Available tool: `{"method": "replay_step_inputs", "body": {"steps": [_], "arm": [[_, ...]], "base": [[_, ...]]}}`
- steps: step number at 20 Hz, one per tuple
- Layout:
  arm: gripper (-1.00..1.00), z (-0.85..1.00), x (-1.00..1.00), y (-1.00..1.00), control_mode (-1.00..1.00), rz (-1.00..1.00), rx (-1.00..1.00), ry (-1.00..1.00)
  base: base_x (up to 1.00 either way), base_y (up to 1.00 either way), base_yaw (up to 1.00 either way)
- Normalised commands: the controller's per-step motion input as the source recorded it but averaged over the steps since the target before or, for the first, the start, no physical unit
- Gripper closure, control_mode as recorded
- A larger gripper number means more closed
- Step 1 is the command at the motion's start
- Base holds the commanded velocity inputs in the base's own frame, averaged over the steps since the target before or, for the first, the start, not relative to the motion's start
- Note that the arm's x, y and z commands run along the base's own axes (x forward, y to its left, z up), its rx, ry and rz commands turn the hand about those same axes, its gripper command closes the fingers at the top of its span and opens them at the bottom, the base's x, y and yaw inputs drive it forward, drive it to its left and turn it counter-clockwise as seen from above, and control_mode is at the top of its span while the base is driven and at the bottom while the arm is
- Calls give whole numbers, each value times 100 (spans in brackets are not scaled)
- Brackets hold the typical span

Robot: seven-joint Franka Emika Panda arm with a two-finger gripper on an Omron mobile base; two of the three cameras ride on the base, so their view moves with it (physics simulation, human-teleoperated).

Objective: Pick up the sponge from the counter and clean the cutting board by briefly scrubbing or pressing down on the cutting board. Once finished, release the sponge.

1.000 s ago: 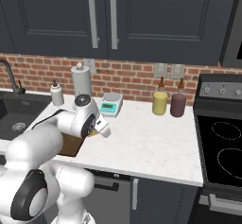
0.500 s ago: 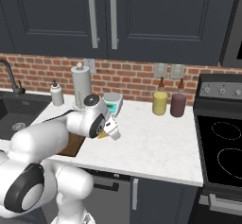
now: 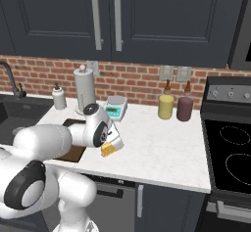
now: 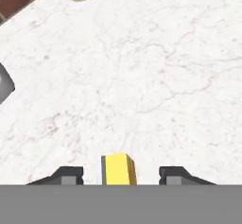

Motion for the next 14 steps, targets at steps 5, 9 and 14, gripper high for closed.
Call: {"method": "replay_step_inputs", "body": {"steps": [5, 9, 14], "arm": [[-100, 4, -1, -14, -100, -3, 0, 0], [-100, 29, -21, -13, -100, 0, 0, 0], [-100, 62, -54, -7, -100, 0, 5, 0]], "base": [[0, 0, 0], [0, 0, 0], [0, 0, 0]]}}
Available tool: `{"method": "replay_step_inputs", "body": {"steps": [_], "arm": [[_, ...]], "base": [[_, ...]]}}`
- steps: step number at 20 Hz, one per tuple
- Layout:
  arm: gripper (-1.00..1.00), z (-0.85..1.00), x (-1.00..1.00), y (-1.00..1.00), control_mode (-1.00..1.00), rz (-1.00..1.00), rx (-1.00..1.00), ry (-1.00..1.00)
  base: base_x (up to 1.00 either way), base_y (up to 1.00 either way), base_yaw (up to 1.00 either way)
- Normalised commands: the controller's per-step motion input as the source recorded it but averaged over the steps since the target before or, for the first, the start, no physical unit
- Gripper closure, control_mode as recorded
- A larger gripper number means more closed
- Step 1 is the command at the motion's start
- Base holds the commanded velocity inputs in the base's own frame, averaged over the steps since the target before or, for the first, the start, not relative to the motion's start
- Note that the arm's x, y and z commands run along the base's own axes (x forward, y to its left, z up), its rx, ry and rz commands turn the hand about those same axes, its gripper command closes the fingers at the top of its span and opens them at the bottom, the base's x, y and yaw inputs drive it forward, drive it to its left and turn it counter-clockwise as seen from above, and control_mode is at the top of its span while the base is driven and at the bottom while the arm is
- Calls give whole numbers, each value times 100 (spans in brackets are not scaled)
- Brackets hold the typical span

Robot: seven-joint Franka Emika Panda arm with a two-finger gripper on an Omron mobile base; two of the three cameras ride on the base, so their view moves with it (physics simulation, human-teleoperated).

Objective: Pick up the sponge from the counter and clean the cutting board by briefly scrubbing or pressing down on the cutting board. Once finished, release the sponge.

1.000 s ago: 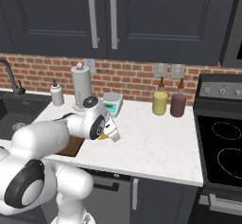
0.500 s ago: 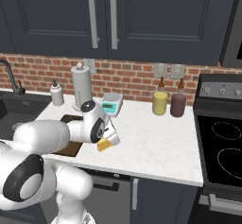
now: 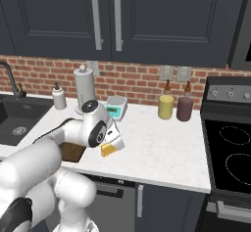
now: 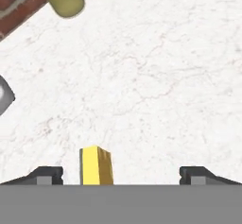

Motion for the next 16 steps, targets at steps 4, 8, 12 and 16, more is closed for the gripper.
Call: {"method": "replay_step_inputs", "body": {"steps": [4, 8, 12, 16], "arm": [[-100, 66, -57, 0, -100, 0, 6, 0], [-100, 62, -67, -7, -100, 0, 5, 0], [-100, 54, -73, -50, -100, 1, 10, -1], [-100, 43, -70, -72, -100, 4, 13, -5]], "base": [[0, 0, 0], [0, 0, 0], [0, 0, 0], [0, 0, 0]]}}
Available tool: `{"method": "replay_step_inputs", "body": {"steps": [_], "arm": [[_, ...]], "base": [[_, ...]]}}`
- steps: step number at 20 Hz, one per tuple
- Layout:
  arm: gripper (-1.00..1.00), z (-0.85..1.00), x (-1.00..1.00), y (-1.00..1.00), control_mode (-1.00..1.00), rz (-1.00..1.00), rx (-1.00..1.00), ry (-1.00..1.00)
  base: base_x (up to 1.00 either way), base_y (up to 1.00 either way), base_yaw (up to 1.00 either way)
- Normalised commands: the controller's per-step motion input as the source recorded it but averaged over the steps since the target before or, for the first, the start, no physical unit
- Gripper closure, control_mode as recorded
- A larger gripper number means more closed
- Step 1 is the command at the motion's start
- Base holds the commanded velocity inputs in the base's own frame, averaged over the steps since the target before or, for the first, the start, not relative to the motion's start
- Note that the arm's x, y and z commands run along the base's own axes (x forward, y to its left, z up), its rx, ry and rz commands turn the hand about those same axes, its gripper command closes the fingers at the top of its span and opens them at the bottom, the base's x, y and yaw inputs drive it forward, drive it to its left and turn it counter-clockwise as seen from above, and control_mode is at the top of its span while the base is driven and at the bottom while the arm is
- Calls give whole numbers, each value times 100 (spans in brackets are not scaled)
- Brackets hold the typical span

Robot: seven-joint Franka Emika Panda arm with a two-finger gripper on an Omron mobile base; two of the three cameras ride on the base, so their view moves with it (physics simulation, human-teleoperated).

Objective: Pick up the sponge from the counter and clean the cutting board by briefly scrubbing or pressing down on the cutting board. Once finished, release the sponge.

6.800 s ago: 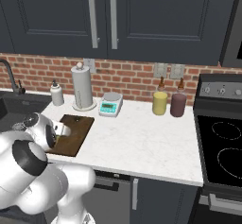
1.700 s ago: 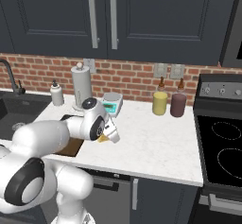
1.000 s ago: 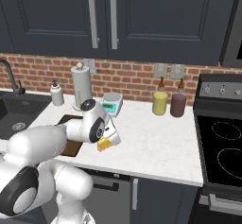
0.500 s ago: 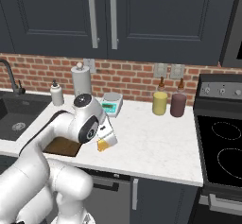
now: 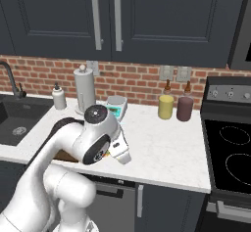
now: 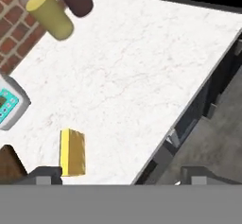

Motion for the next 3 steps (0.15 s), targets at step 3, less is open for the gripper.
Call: {"method": "replay_step_inputs", "body": {"steps": [3], "arm": [[-100, 47, -54, -66, -100, 4, 14, -8]], "base": [[0, 0, 0]]}}
